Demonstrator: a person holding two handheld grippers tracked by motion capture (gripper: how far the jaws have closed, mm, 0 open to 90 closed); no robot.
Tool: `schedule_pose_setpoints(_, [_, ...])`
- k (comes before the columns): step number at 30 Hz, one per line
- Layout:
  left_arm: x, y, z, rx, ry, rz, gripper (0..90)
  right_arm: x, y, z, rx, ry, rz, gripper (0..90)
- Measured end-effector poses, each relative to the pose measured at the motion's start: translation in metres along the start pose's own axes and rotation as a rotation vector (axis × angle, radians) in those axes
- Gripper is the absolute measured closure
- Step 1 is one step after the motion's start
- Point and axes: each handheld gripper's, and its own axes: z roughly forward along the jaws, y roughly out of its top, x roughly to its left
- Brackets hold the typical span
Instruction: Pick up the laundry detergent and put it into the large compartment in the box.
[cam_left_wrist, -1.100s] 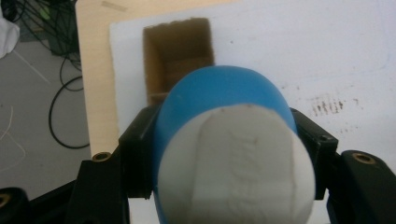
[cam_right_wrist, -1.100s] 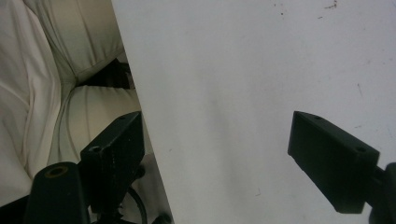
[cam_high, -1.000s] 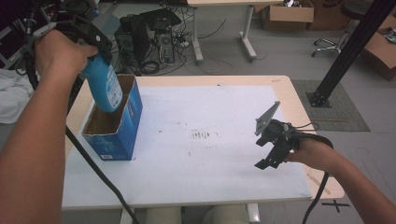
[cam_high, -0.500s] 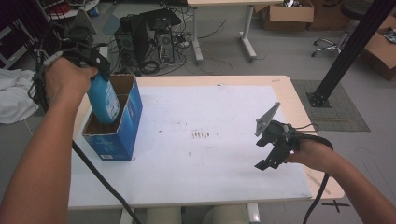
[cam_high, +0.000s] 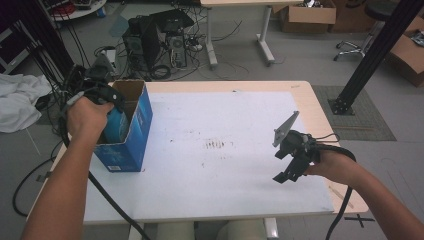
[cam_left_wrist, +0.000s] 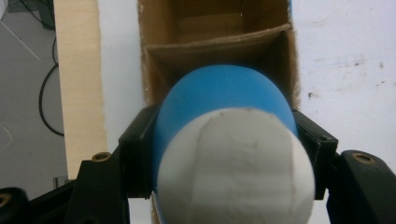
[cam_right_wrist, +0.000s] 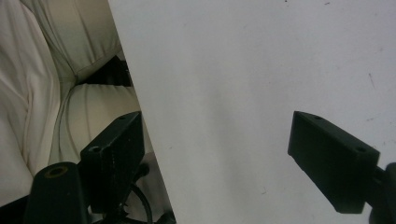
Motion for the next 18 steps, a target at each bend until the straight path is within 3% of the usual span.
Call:
schedule_pose_setpoints(7, [-0.002, -0.008, 0.024, 0.017, 0.002, 0.002, 38.0, 0.001, 0.0, 0.001, 0.013, -0.001, 0.02, 18.7])
schedule_pose_setpoints(18, [0.0, -0.014, 0.045, 0.047, 0.0, 0.011, 38.0, -0.001, -0.001, 0.003, 0.016, 0.0, 0.03, 18.7])
